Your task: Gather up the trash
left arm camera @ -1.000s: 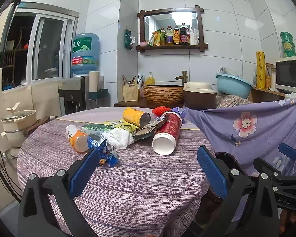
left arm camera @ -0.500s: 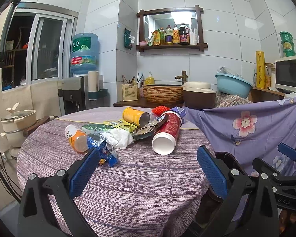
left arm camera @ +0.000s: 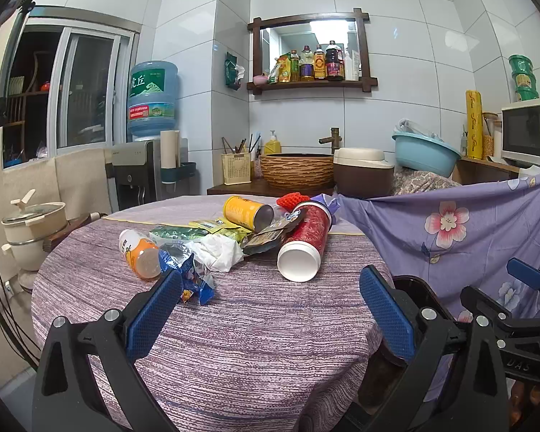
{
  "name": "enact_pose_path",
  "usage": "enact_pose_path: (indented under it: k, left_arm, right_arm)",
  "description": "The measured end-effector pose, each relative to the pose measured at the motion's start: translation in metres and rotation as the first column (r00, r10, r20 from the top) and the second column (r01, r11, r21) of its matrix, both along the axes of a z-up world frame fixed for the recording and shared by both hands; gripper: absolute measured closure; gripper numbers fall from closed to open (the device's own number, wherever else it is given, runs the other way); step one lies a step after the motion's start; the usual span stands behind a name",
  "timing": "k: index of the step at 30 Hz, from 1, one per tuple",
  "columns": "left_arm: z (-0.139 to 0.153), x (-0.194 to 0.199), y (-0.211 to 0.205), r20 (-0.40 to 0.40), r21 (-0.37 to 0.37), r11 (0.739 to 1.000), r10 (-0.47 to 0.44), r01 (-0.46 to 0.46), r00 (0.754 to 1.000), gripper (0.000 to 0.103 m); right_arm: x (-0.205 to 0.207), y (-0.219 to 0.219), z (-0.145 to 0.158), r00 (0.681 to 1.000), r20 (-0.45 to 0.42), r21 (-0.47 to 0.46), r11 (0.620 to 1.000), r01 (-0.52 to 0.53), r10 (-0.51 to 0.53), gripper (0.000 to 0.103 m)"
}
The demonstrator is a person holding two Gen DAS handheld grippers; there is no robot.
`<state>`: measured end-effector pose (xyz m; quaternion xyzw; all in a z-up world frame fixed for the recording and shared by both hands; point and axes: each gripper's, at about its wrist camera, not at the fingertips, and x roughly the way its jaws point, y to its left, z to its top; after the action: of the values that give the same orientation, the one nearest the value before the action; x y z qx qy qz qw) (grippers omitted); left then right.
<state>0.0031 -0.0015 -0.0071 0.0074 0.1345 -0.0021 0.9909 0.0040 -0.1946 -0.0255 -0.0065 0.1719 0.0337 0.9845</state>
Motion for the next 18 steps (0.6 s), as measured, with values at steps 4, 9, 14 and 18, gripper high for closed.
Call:
enact_pose_path:
  k: [4, 9, 14, 18]
  left_arm:
    - [0.0007, 0.0003, 0.0006, -0.001, 0.002, 1.0, 0.001, -0.001, 1.0, 0.005]
    - [0.0005, 0.0004, 0.0006, -0.001, 0.002, 1.0, 0.001, -0.001, 1.0, 0.005]
    - [0.0005, 0.0004, 0.0006, -0.001, 0.002, 1.0, 0.001, -0.001, 1.0, 0.005]
    - [0.0003, 0.0004, 0.0004, -0.001, 0.003, 1.0, 0.001, -0.001, 1.0, 0.005]
  right_arm:
    - [0.0003, -0.0005, 0.0002, 1.0, 0.0, 0.001, 1.0, 0.0, 0.0, 0.005]
    - [0.0017, 0.0007, -0.0015, 1.0, -0.001, 0.0, 1.0, -0.001, 0.001, 0.005]
    - [0.002, 0.0002, -0.0015, 1.0, -0.001, 0.001, 1.0, 0.0, 0.0, 0.005]
    - [0.0021, -0.0007, -0.0009, 1.0, -0.001, 0.001, 1.0, -0.001, 0.001, 0.005]
